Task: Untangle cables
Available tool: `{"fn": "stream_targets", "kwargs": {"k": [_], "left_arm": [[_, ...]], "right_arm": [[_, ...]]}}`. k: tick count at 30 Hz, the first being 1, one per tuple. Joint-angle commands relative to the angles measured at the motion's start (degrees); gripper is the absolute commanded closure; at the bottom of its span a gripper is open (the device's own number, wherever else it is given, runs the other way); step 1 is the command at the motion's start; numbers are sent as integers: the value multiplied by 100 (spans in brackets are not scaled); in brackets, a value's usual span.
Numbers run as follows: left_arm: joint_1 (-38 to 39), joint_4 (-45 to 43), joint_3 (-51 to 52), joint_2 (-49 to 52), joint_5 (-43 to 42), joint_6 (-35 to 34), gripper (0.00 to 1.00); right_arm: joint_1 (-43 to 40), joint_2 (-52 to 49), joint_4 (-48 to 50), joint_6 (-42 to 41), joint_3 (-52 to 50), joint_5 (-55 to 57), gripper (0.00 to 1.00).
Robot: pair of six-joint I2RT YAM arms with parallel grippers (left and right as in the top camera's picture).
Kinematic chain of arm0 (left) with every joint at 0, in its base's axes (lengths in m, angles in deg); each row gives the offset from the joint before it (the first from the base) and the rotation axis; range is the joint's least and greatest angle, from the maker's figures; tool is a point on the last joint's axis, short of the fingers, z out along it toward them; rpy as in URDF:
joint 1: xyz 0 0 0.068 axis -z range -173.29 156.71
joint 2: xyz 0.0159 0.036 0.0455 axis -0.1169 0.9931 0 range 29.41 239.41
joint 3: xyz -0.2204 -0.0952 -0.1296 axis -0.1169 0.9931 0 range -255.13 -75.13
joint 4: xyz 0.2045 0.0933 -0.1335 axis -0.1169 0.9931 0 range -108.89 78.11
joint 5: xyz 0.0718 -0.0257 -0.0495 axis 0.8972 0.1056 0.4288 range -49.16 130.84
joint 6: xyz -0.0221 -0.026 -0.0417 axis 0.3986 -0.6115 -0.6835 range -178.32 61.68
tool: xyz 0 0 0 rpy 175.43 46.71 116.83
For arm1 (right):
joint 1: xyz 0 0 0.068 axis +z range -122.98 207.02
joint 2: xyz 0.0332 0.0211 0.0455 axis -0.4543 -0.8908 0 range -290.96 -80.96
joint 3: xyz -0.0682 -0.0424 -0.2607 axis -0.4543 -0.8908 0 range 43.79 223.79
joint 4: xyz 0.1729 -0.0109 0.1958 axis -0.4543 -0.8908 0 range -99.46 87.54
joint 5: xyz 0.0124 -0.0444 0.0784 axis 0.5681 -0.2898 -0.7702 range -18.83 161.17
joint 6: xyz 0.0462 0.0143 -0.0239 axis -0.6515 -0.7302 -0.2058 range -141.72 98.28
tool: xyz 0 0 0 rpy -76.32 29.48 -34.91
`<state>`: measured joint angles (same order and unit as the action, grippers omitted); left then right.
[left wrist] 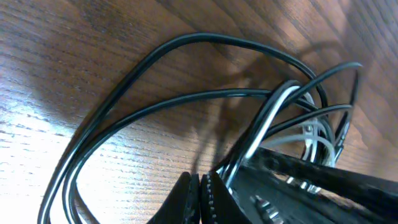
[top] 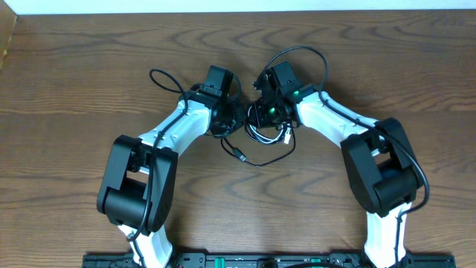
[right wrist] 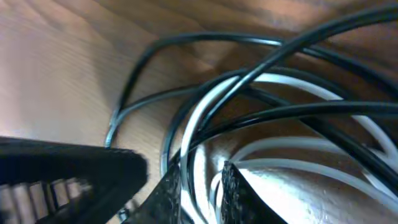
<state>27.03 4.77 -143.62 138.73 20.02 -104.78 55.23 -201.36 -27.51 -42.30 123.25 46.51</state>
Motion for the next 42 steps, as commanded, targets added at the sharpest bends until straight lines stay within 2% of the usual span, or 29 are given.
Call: {"fn": "stream_targets", "kwargs": {"k": [1, 9, 13, 18, 20, 22, 26, 29, 31, 35, 40, 42], "left_arm": [[2, 28, 52, 7, 76, 13, 92], [2, 28, 52, 7, 76, 13, 92], [2, 28, 52, 7, 76, 11, 92], [2, 28, 52, 7, 76, 13, 92], [2, 28, 52, 7, 76, 13, 92], [2, 28, 52, 7, 76, 13, 92], [2, 28, 52, 7, 76, 11, 92], [2, 20, 52, 7, 24, 13, 92], [2, -168, 52, 4, -299, 179, 92], [2, -1045, 52, 4, -1388, 697, 92], [2, -2015, 52, 4, -2277, 721, 92], [2, -2197, 52, 4, -2347, 706, 83]], "right_arm": [[46, -144, 17, 140, 57, 74, 84], [170, -166, 146, 369, 55, 321, 86], [376, -184, 131, 374, 55, 625, 82], [516, -431, 144, 238, 57, 1049, 82], [529, -507, 129, 238, 57, 1235, 84], [527, -514, 92, 243, 57, 1340, 98], [501, -459, -55, 240, 92, 1506, 99], [310, -192, -284, 291, 179, 1082, 99], [136, 59, -393, 463, 214, 704, 99], [-356, 789, -448, 907, 219, -387, 99], [-1137, 1729, -452, 1045, 219, -1545, 99], [-1373, 1961, -455, 1043, 219, -1794, 99]]}}
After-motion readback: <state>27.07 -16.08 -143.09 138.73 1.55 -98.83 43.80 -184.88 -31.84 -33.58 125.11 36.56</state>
